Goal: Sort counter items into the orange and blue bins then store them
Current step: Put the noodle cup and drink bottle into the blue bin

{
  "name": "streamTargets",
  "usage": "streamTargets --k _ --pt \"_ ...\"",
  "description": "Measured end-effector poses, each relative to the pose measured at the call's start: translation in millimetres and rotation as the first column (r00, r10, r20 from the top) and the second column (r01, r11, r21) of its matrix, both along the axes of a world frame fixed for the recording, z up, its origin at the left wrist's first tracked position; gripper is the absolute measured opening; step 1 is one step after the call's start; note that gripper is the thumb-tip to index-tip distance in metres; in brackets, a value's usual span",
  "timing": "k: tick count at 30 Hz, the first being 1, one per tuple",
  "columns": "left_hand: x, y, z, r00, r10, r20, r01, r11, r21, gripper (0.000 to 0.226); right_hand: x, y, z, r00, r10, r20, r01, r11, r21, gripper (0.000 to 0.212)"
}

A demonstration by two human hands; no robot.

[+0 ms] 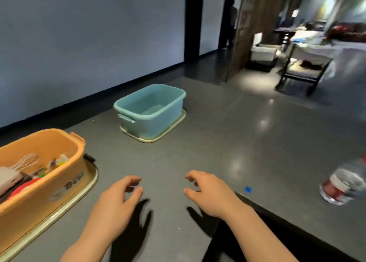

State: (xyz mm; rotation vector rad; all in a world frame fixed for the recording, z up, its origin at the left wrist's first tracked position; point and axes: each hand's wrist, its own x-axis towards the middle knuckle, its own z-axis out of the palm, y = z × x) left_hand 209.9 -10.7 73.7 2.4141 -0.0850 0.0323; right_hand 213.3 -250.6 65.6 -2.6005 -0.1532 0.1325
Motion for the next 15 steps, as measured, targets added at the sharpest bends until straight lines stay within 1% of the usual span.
streamTargets --k 2,3,5,6,8,11,13,15 --pt "-6 -31 -11 0.987 -0.153 -0.053 0.154 0.988 0.006 0.016 -54 -39 -13 0.982 -0.187 -0.038 0.187 0.982 -0.013 0.041" --pt "-11 -51 -16 0.971 -0.228 -0.073 0.228 0.974 -0.003 0.015 -83 -59 -18 0.959 -0.281 -0.050 0.280 0.960 -0.029 0.042" --pt "-28 -100 -24 0.921 -0.376 -0.103 0.375 0.927 -0.030 0.013 -146 -100 -22 0.884 -0.463 -0.069 0.460 0.886 -0.053 0.042" --pt "-40 -128 -26 0.882 -0.457 -0.114 0.455 0.889 -0.045 0.014 -179 -120 -20 0.830 -0.554 -0.067 0.552 0.832 -0.055 0.043" --pt "-69 -188 -27 0.773 -0.624 -0.117 0.623 0.781 -0.049 0.016 -248 -156 -11 0.696 -0.717 -0.046 0.714 0.697 -0.062 0.042" --pt "-121 -275 -18 0.547 -0.831 -0.101 0.834 0.552 -0.029 0.015 -353 -196 2 0.453 -0.891 0.001 0.889 0.452 -0.067 0.038" --pt "-157 -324 -13 0.417 -0.904 -0.094 0.907 0.420 -0.012 0.019 -417 -212 6 0.291 -0.956 0.022 0.955 0.290 -0.061 0.036" --pt "-193 -368 -10 0.285 -0.952 -0.111 0.959 0.282 0.037 0.027 -470 -223 7 0.151 -0.988 0.026 0.986 0.149 -0.073 0.034"
